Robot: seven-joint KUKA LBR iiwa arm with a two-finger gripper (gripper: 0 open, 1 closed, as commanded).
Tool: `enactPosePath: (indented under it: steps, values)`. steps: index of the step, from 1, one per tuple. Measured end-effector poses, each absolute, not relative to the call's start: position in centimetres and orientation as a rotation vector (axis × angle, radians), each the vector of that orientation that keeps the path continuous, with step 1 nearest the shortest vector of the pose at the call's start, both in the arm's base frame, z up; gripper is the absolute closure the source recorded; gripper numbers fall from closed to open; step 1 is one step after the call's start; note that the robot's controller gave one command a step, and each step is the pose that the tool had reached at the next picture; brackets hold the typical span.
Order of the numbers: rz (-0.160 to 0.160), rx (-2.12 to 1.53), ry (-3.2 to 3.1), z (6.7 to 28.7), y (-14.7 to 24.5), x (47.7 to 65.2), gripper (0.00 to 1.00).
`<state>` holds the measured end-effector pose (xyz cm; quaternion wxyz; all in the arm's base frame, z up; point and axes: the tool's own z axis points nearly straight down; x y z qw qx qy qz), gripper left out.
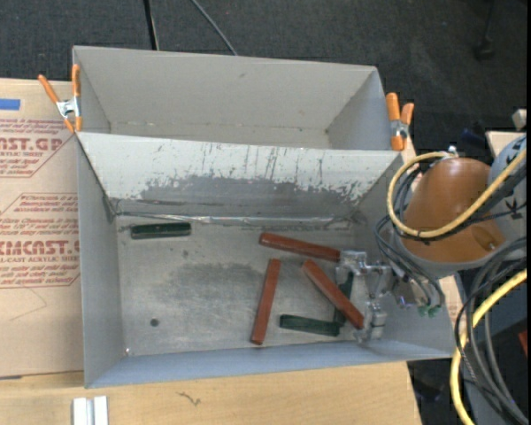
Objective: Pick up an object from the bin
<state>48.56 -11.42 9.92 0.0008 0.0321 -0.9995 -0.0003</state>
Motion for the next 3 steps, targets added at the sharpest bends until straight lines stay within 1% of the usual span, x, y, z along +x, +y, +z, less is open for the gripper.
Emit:
enactPosePath:
  steps: [1,2,3]
  values:
    - [0.001,0.381,-3.125,7.02,-12.06,49.07,0.00]
    - [0.000,0.379,-3.124,7.06,-11.98,49.22,0.00]
    - [-0.005,0.381,-3.120,7.02,-11.86,49.12,1.00]
